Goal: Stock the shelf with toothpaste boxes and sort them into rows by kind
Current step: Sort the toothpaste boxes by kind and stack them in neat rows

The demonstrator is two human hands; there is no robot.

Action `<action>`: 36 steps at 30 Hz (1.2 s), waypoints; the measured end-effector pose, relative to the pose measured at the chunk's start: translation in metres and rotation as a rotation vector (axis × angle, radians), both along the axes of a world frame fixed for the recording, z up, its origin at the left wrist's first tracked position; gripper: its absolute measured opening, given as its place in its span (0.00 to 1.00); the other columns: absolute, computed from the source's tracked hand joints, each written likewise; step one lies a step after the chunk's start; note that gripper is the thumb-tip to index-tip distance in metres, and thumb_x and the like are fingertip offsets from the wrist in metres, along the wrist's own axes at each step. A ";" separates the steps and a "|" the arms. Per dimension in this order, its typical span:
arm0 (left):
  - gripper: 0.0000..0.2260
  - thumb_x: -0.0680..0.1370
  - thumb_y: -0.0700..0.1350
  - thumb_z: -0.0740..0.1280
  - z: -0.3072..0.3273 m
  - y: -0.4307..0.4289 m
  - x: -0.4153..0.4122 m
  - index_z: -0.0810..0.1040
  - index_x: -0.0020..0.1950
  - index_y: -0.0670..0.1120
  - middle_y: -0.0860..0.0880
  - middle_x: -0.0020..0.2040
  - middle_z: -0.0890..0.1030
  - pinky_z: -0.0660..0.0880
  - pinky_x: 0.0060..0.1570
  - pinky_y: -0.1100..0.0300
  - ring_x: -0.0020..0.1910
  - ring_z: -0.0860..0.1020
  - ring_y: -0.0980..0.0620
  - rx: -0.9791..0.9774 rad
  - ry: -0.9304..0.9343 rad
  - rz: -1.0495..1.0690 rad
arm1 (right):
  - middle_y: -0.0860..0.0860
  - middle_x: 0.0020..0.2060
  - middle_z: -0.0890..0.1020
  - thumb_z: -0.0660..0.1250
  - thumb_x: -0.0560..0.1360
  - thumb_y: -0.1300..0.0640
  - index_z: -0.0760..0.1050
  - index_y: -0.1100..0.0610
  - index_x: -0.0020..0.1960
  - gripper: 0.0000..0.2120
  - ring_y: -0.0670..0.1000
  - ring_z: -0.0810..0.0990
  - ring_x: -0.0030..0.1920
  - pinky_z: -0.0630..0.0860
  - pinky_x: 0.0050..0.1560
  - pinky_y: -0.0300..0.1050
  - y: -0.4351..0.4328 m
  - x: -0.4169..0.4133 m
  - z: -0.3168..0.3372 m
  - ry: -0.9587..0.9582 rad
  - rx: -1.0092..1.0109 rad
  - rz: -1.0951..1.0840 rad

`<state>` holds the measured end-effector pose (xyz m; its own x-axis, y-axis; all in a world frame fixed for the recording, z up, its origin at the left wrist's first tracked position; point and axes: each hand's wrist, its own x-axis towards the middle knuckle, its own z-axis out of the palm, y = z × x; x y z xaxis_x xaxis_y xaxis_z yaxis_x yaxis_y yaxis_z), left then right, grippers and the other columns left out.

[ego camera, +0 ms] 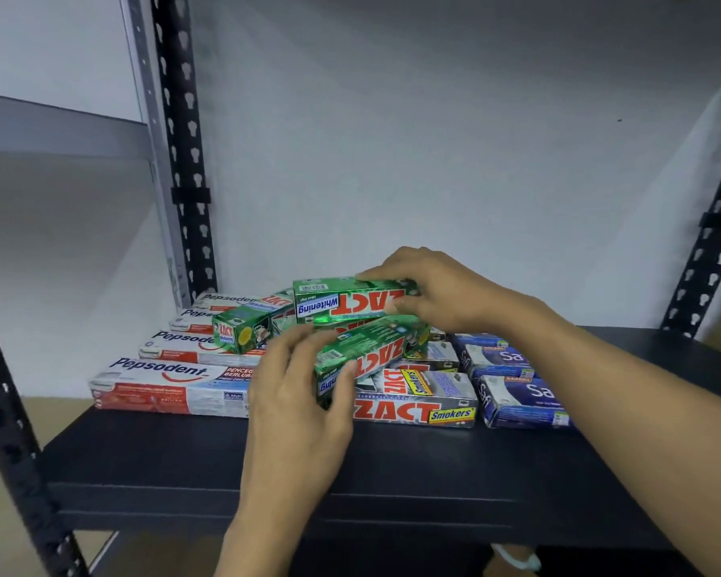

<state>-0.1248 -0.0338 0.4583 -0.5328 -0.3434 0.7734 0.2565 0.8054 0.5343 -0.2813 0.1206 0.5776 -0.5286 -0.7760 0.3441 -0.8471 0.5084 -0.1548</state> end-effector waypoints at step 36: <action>0.13 0.81 0.50 0.67 0.062 0.201 -0.095 0.77 0.65 0.58 0.54 0.63 0.78 0.74 0.53 0.61 0.55 0.80 0.55 0.176 -0.308 -0.513 | 0.46 0.66 0.75 0.70 0.77 0.52 0.64 0.46 0.77 0.31 0.50 0.71 0.66 0.62 0.70 0.51 0.273 0.027 -0.077 0.366 -0.189 -0.454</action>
<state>-0.2196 0.1670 0.5205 -0.8535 -0.0928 0.5128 0.4002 0.5135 0.7590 -0.2538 0.3941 0.5004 -0.6139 -0.4088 0.6753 -0.5676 0.8231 -0.0177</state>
